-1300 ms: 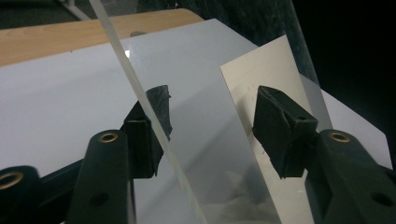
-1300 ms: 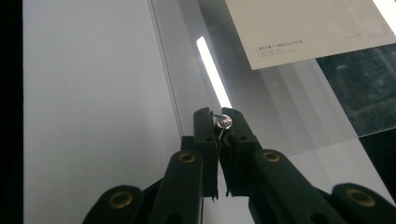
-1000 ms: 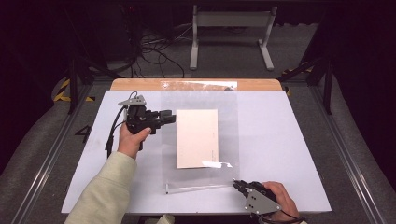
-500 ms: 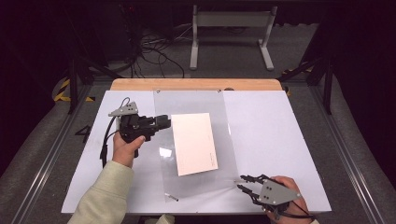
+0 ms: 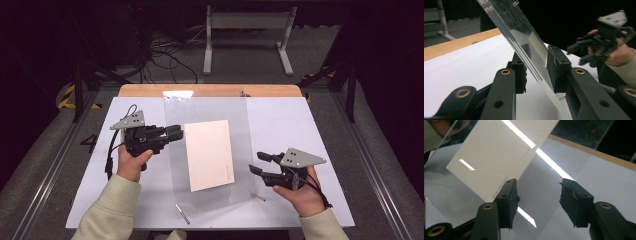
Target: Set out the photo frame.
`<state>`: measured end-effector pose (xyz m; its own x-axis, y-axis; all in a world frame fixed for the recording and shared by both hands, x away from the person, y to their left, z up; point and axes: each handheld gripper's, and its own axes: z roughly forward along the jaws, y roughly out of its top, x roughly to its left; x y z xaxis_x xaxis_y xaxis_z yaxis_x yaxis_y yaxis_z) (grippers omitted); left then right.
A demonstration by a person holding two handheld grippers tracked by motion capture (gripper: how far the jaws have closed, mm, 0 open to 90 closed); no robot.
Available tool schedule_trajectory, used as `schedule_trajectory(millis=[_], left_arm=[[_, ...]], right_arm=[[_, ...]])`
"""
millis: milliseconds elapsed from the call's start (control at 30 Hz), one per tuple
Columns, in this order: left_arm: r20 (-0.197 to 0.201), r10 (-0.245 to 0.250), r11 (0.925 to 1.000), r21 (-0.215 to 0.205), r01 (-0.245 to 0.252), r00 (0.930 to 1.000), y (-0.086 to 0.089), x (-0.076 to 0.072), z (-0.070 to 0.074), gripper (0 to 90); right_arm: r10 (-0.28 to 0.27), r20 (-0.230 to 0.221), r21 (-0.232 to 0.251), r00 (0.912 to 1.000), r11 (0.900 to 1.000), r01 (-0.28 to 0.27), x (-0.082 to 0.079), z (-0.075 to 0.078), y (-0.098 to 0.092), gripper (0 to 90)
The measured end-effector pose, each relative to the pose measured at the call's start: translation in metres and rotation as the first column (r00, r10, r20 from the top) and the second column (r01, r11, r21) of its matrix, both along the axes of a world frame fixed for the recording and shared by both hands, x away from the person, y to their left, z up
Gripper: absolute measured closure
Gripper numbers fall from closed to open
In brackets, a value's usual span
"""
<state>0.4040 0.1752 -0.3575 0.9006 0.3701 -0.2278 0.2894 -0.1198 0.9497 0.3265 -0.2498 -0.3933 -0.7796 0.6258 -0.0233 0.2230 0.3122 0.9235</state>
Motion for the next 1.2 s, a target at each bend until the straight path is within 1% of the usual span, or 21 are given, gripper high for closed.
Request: schedule_trajectory(millis=[67, 100, 167, 200, 233, 267, 300, 333, 400, 467, 500, 567, 633, 667, 767, 900, 933, 1000, 1100, 1133, 1200], left_arm=[[0.007, -0.019, 0.9998, -0.009, 0.019, 0.9998, 0.001, -0.002, 0.002, 71.1], [0.01, -0.027, 0.9995, -0.014, 0.028, 0.9996, 0.001, -0.002, 0.002, 71.7], [0.011, -0.036, 0.9991, -0.021, 0.036, 0.9993, 0.001, -0.002, 0.003, 72.8], [0.015, -0.046, 0.9985, -0.028, 0.046, 0.9988, 0.0, -0.003, 0.004, 72.8], [0.016, -0.058, 0.9978, -0.032, 0.058, 0.9982, 0.001, -0.004, 0.005, 74.2], [0.02, -0.067, 0.9969, -0.039, 0.068, 0.9975, 0.0, -0.004, 0.006, 74.2], [0.031, -0.077, 0.9961, -0.041, 0.078, 0.9966, 0.0, -0.004, 0.007, 75.2], [0.033, -0.086, 0.9951, -0.047, 0.087, 0.9958, 0.0, -0.005, 0.008, 75.2], [0.034, -0.105, 0.9925, -0.058, 0.107, 0.9938, 0.0, -0.007, 0.009, 76.3], [0.039, -0.117, 0.9907, -0.065, 0.119, 0.9923, -0.001, -0.008, 0.011, 77.1], [0.042, -0.123, 0.99, -0.065, 0.125, 0.9916, -0.001, -0.009, 0.011, 77.3], [0.045, -0.125, 0.9899, -0.061, 0.128, 0.9911, -0.001, -0.01, 0.013, 77.5], [0.048, -0.125, 0.99, -0.059, 0.128, 0.9909, -0.002, -0.011, 0.014, 77.4], [0.049, -0.126, 0.9899, -0.06, 0.129, 0.9909, -0.002, -0.011, 0.014, 77.5], [0.046, -0.118, 0.9907, -0.063, 0.12, 0.992, -0.003, -0.012, 0.014, 77.4], [0.043, -0.108, 0.9915, -0.069, 0.111, 0.9933, -0.004, -0.012, 0.014, 77.4], [0.04, -0.11, 0.9908, -0.074, 0.113, 0.9931, -0.004, -0.013, 0.014, 77.6], [0.049, -0.114, 0.9901, -0.077, 0.118, 0.9922, -0.004, -0.014, 0.015, 77.8], [0.052, -0.123, 0.9886, -0.08, 0.127, 0.991, -0.005, -0.016, 0.017, 77.9], [0.053, -0.126, 0.9882, -0.081, 0.13, 0.9906, -0.005, -0.017, 0.017, 77.8], [0.051, -0.128, 0.9882, -0.079, 0.131, 0.9905, -0.004, -0.017, 0.017, 77.0]], right_arm=[[-0.023, -0.038, 0.056, 0.999, 0.998, 0.025, 0.007, 0.0, -0.004, 38.4], [-0.029, -0.051, 0.071, 0.9983, 0.997, 0.032, 0.011, 0.0, -0.005, 36.3], [-0.037, -0.067, 0.066, 0.9971, 0.997, 0.042, 0.015, 0.0, -0.007, 35.5], [-0.037, -0.067, 0.066, 0.9971, 0.997, 0.042, 0.015, 0.0, -0.007, 35.5], [-0.031, -0.082, 0.097, 0.9961, 0.995, 0.039, 0.019, 0.0, -0.006, 33.2], [-0.031, -0.082, 0.097, 0.9961, 0.995, 0.039, 0.019, 0.0, -0.006, 33.2], [-0.032, -0.089, 0.113, 0.9955, 0.993, 0.042, 0.022, -0.001, -0.006, 31.1], [-0.032, -0.089, 0.113, 0.9955, 0.993, 0.042, 0.022, -0.001, -0.006, 31.1], [-0.032, -0.102, 0.127, 0.9943, 0.991, 0.045, 0.025, -0.001, -0.005, 28.3], [-0.026, -0.117, 0.138, 0.9928, 0.99, 0.042, 0.029, -0.003, -0.003, 27.6], [-0.021, -0.12, 0.139, 0.9925, 0.99, 0.038, 0.03, -0.003, -0.002, 28.3], [0.004, -0.133, 0.158, 0.9911, 0.987, 0.017, 0.032, -0.005, 0.001, 30.6], [0.044, -0.137, 0.175, 0.9896, 0.984, -0.02, 0.033, -0.005, 0.006, 35.5], [0.058, -0.141, 0.179, 0.9884, 0.983, -0.032, 0.033, -0.004, 0.008, 35.3], [0.048, -0.136, 0.162, 0.9896, 0.987, -0.026, 0.035, -0.004, 0.01, 39.3], [0.045, -0.16, 0.176, 0.9861, 0.984, -0.016, 0.036, -0.004, 0.009, 42.8], [0.047, -0.173, 0.194, 0.9838, 0.981, -0.012, 0.036, -0.003, 0.007, 45.4], [0.062, -0.206, 0.238, 0.9766, 0.971, -0.011, 0.037, -0.001, 0.001, 51.3], [0.092, -0.208, 0.254, 0.9739, 0.967, -0.037, 0.034, 0.002, -0.005, 57.5], [0.112, -0.209, 0.27, 0.9714, 0.961, -0.053, 0.033, 0.003, -0.009, 62.0], [0.159, -0.212, 0.298, 0.9643, 0.95, -0.091, 0.032, 0.004, -0.015, 67.8]])
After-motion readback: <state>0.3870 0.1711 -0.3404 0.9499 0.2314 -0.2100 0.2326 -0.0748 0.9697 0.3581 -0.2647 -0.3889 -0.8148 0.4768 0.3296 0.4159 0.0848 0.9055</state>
